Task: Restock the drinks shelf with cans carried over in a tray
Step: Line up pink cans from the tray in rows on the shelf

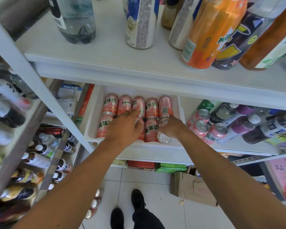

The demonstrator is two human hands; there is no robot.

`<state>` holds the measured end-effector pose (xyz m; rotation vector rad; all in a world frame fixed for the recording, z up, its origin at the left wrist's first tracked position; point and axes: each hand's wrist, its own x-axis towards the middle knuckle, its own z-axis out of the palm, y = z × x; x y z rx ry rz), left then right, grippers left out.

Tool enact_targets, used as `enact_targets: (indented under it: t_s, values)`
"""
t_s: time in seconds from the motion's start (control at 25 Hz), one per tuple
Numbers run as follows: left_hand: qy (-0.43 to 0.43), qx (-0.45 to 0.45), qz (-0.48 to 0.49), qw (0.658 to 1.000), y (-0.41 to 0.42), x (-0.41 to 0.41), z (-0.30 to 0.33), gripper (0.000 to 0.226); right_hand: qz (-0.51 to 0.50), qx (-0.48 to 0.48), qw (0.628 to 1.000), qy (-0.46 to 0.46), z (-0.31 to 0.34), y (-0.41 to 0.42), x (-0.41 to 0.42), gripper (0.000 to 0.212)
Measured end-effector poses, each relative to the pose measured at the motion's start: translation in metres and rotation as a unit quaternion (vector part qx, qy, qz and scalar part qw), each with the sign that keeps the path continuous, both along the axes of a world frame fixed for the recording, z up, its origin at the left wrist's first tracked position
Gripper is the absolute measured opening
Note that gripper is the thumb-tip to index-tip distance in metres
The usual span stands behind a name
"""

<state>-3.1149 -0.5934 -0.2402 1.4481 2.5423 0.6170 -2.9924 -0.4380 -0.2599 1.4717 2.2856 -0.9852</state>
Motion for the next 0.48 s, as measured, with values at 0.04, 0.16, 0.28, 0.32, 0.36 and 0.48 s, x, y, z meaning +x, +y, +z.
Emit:
enact_targets:
  t_s: [0.04,0.16,0.28,0.32,0.36,0.48]
  values:
    - [0.000,-0.003,0.001,1.000,-0.001,0.000,0.000,0.033,-0.034,-0.033,0.997,0.059,0.004,0.001,0.006,0.055]
    - [-0.002,-0.010,0.007,1.000,-0.005,0.000,-0.001,0.032,-0.089,-0.097,0.977,0.168,0.011,-0.009,0.018,0.049]
    - [-0.003,-0.011,0.014,1.000,-0.007,-0.003,0.002,0.030,-0.091,-0.134,0.966,0.199,0.004,-0.024,0.011,0.076]
    - [-0.005,-0.011,0.017,1.000,-0.009,-0.004,0.004,0.030,-0.072,-0.127,0.971,0.189,-0.002,-0.026,0.007,0.087]
    - [-0.006,-0.009,0.020,1.000,-0.010,-0.006,0.006,0.029,-0.053,-0.121,0.975,0.178,-0.006,-0.026,0.003,0.088]
    - [-0.009,-0.009,0.034,0.999,-0.016,-0.010,0.010,0.026,-0.014,-0.116,0.982,0.149,-0.006,-0.027,-0.007,0.072]
